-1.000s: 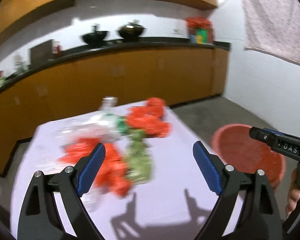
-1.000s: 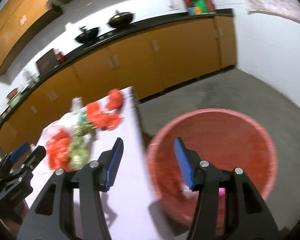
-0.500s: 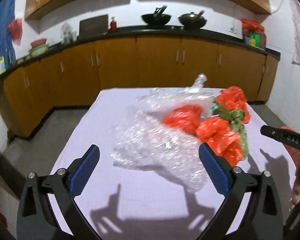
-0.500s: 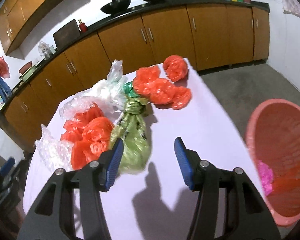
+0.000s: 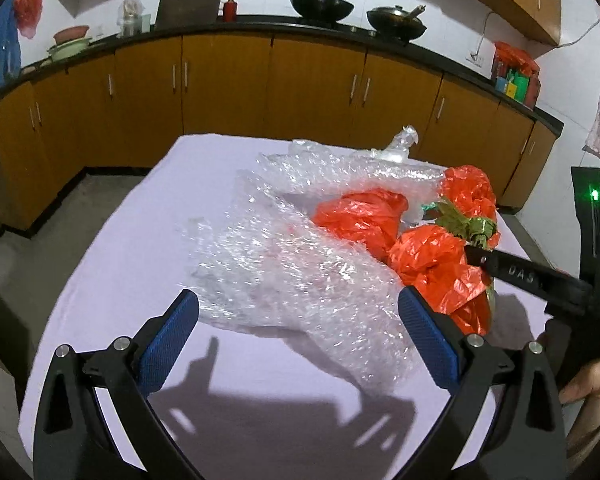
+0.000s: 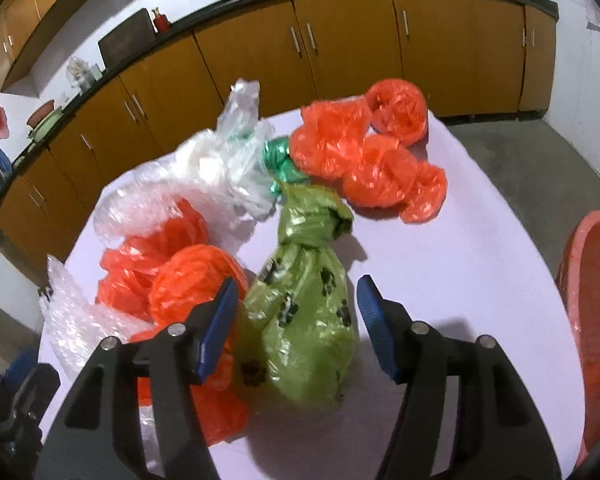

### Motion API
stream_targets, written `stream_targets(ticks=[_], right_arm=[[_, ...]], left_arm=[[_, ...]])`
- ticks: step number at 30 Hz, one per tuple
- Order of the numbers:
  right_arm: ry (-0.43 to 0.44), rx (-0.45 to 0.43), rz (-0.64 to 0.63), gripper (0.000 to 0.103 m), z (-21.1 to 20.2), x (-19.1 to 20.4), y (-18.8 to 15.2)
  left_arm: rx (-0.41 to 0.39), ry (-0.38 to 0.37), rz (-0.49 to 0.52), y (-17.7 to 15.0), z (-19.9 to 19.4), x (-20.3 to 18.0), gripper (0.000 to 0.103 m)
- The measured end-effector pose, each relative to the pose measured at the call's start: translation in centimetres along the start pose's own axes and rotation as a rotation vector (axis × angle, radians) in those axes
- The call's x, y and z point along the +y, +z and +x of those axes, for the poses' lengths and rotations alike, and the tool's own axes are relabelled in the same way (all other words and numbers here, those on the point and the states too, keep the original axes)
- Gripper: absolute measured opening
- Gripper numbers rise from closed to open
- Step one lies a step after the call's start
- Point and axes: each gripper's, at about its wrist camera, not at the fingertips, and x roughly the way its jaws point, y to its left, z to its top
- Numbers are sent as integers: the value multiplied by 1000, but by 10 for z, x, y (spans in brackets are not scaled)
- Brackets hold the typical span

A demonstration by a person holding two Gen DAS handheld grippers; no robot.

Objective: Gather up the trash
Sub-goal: 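Grasp the green bag with the right tool while the left tool reaches the bubble wrap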

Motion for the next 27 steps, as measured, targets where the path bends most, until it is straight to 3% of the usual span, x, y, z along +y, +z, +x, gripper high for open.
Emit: stream_targets(ticks=[5, 12, 19, 25, 27], right_arm=[[10, 36, -2, 28, 6, -7, -6], [21, 35, -17, 16, 0, -13, -14], [20, 22, -19, 15, -12, -21, -22], [-11, 6, -61, 15, -22, -23, -32], [-26, 3, -75, 19, -24, -24, -36]], left_arm=[[52, 3, -26, 0, 16, -2, 99], [94, -4, -79, -5, 29, -2, 98], [98, -11, -73, -9, 31, -1, 54], [73, -8, -44, -8, 21, 4, 28], [69, -6, -32, -7, 18, 6, 25]])
